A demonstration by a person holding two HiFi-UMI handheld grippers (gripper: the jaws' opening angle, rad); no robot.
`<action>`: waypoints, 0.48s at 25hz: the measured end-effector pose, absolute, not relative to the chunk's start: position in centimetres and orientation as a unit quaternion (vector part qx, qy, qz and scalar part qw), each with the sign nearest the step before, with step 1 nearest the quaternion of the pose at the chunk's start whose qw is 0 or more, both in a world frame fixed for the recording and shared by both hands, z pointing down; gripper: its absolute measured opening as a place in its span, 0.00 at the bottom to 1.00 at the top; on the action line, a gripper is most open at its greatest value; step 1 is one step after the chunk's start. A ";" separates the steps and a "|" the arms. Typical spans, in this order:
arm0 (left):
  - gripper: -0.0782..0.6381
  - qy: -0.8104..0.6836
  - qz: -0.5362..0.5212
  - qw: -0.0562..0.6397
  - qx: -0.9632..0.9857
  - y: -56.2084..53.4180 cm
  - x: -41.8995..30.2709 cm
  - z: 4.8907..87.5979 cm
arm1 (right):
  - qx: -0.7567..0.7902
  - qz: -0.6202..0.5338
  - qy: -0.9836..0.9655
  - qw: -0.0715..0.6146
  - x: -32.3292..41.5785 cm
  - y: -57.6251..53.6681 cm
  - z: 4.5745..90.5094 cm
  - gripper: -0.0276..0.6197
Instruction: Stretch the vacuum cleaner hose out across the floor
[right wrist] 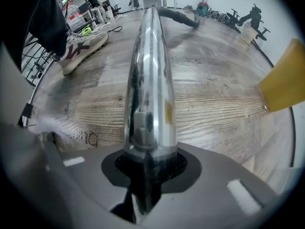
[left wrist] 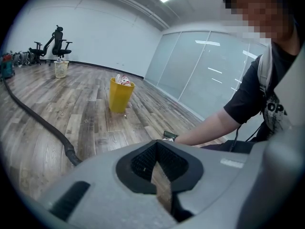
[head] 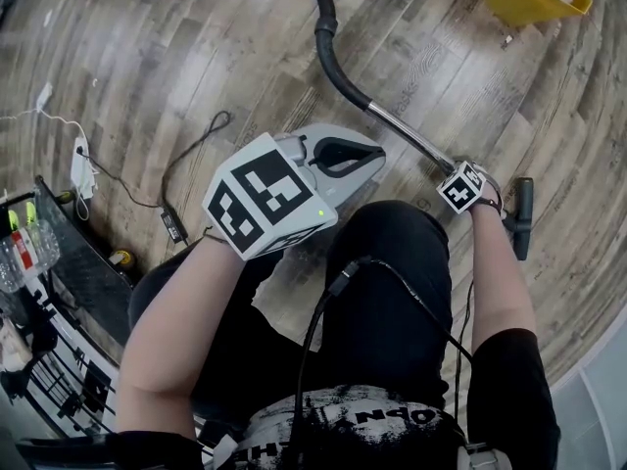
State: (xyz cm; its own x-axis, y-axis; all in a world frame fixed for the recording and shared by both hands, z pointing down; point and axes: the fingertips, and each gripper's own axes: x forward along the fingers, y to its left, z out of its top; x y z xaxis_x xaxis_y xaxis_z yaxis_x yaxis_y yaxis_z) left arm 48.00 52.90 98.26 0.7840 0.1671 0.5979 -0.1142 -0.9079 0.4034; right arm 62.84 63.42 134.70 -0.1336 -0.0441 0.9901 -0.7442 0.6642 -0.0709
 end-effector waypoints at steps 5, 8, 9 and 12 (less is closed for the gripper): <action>0.11 0.019 0.325 0.211 0.922 53.0 48.3 97.9 | 0.275 0.322 -0.683 0.595 63.2 64.5 134.5 0.54; 0.11 0.021 0.327 0.209 0.921 53.0 48.2 98.1 | 0.278 0.317 -0.684 0.596 63.5 65.1 134.3 0.53; 0.11 0.022 0.328 0.208 0.921 53.0 48.2 98.2 | 0.283 0.318 -0.684 0.592 63.5 65.1 134.2 0.53; 0.11 0.026 0.327 0.207 0.922 53.1 48.4 98.1 | 0.292 0.321 -0.685 0.586 63.4 65.1 134.0 0.53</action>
